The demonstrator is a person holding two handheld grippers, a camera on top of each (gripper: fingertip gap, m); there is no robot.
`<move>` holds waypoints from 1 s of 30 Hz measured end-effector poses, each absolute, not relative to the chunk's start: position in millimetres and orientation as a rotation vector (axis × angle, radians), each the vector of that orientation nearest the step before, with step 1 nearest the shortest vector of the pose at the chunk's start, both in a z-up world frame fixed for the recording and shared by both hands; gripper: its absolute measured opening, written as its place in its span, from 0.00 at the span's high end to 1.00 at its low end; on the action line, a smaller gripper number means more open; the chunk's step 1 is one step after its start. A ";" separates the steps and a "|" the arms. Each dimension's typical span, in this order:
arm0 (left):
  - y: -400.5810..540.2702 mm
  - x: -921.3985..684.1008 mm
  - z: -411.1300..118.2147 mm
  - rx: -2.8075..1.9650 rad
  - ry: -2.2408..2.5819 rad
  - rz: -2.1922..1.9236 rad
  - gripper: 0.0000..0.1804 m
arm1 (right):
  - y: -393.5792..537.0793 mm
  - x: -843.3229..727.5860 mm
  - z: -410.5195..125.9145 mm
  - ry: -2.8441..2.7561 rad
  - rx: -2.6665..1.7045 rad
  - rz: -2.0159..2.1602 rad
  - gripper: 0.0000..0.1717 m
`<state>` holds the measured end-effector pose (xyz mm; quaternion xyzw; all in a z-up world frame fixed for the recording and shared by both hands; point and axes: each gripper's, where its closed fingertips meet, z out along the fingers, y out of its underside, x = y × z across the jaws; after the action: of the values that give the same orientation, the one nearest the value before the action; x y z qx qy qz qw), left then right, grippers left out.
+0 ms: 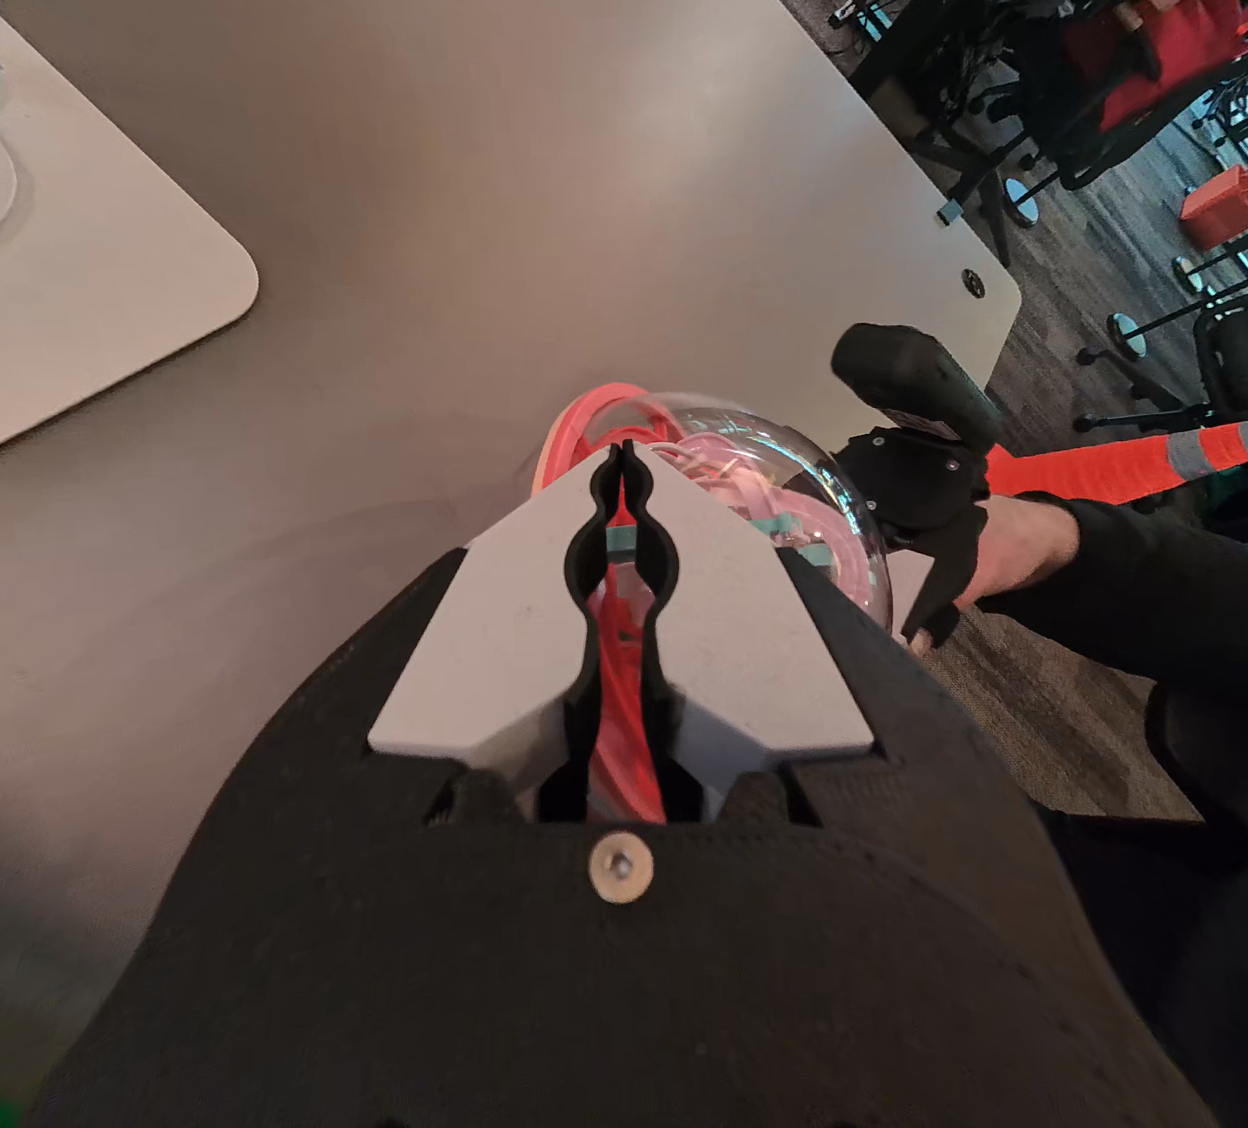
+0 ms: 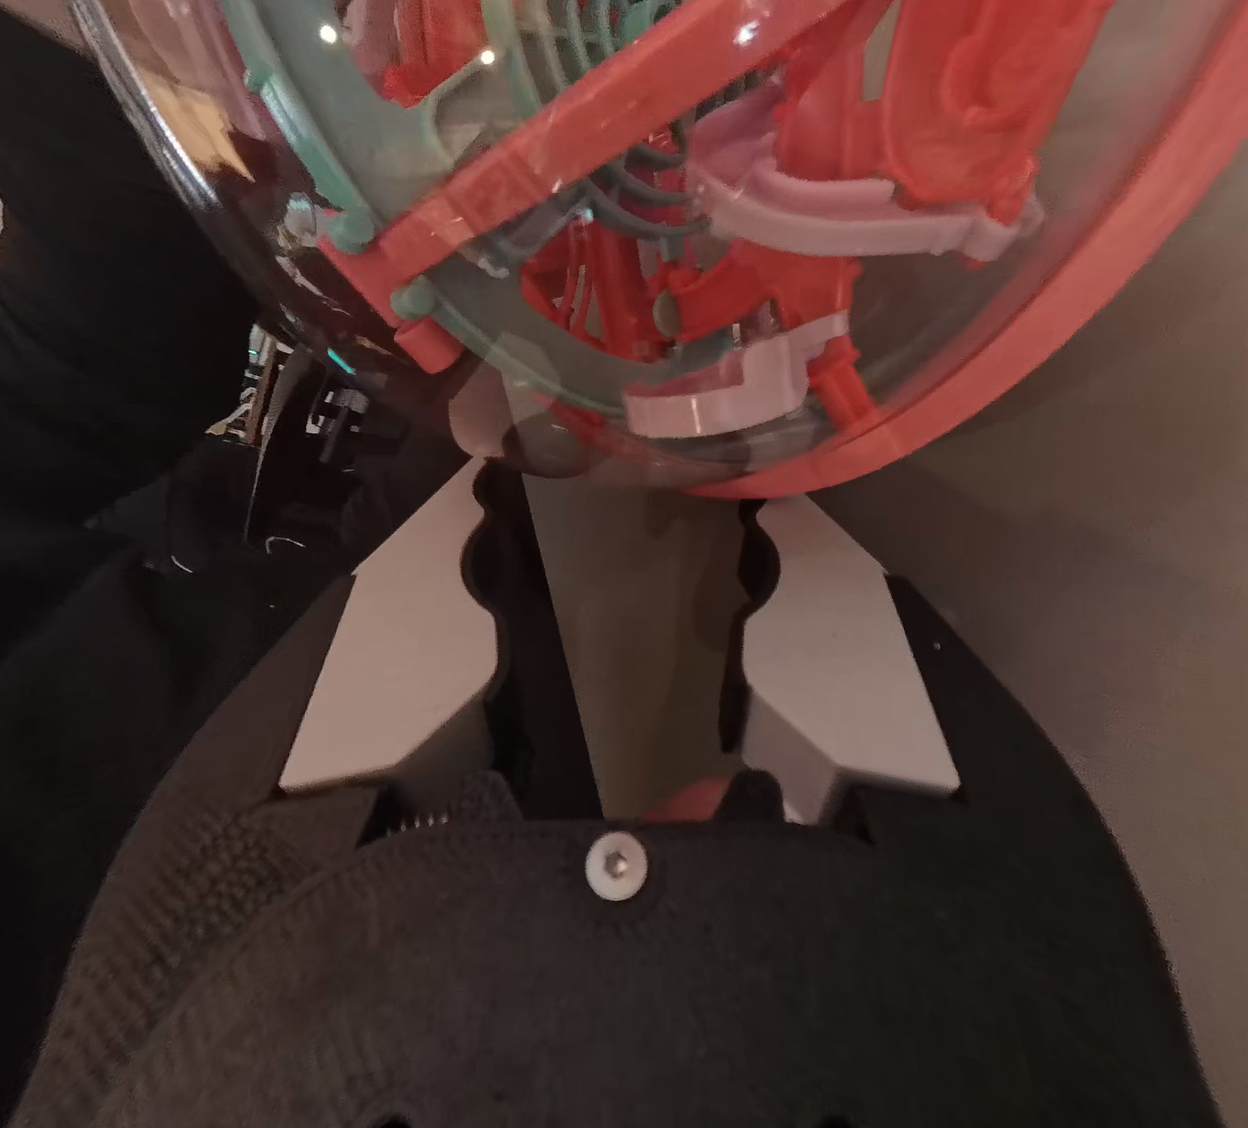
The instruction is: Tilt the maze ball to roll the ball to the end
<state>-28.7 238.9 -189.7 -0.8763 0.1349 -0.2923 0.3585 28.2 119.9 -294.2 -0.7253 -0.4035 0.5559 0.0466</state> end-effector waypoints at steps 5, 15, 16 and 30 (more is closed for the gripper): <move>243.6 -24.6 -190.8 -2.262 0.359 -0.746 1.00 | 124.5 33.6 -295.0 -1.231 -2.191 1.624 0.58; 246.4 -29.6 -194.5 -2.268 0.280 -0.880 1.00 | 128.4 35.3 -287.2 -1.111 -2.194 1.781 0.70; 246.3 -31.7 -195.8 -2.272 0.262 -0.907 1.00 | 127.2 35.1 -286.4 -1.117 -2.188 1.787 0.72; 250.2 -21.3 -195.5 -2.272 0.309 -0.888 0.99 | 135.6 39.3 -296.7 -1.130 -2.223 1.575 0.62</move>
<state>-21.3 250.2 -195.5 -0.8707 0.1185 -0.3403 0.3346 39.3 135.6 -296.7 -0.7501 -0.3815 0.5315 0.0960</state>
